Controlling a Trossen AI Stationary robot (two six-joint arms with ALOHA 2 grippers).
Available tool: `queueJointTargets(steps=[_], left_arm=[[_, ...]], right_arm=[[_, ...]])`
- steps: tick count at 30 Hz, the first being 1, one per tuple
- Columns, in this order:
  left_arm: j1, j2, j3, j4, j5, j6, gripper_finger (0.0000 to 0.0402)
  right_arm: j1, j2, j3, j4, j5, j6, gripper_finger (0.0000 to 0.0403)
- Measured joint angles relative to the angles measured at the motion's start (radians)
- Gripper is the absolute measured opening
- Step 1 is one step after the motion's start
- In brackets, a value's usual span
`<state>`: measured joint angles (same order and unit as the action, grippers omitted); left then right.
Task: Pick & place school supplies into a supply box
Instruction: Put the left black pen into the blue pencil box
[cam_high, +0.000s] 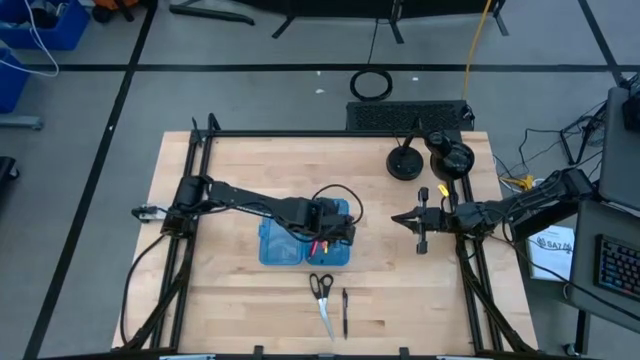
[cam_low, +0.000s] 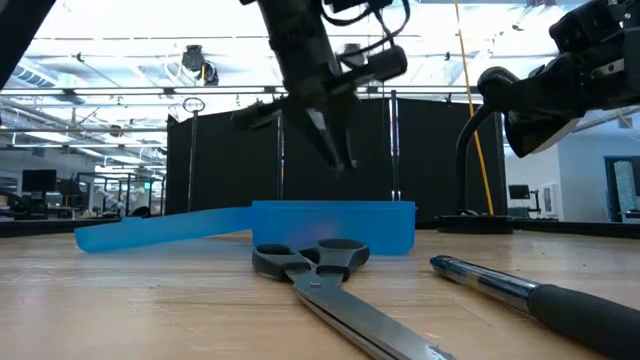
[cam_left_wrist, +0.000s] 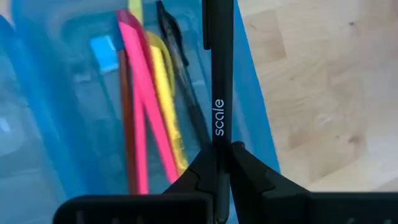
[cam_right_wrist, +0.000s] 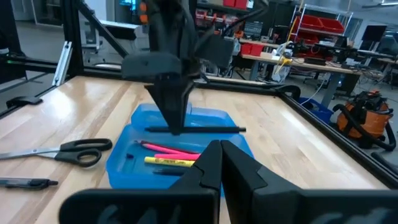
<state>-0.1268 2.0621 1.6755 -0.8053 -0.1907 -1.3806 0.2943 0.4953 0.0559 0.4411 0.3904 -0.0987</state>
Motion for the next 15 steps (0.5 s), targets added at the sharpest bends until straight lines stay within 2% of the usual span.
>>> queueJointTargets(steps=[7, 15], left_arm=[[-0.007, 0.001, -0.135, 0.156, 0.0, -0.123, 0.0022], [0.007, 0.0, -0.191, 0.173, 0.03, -0.225, 0.0022]], right_arm=[[0.0, 0.0, 0.0, -0.001, 0.0, 0.0, 0.0], [0.0, 0.0, 0.0, -0.02, -0.002, 0.009, 0.0]])
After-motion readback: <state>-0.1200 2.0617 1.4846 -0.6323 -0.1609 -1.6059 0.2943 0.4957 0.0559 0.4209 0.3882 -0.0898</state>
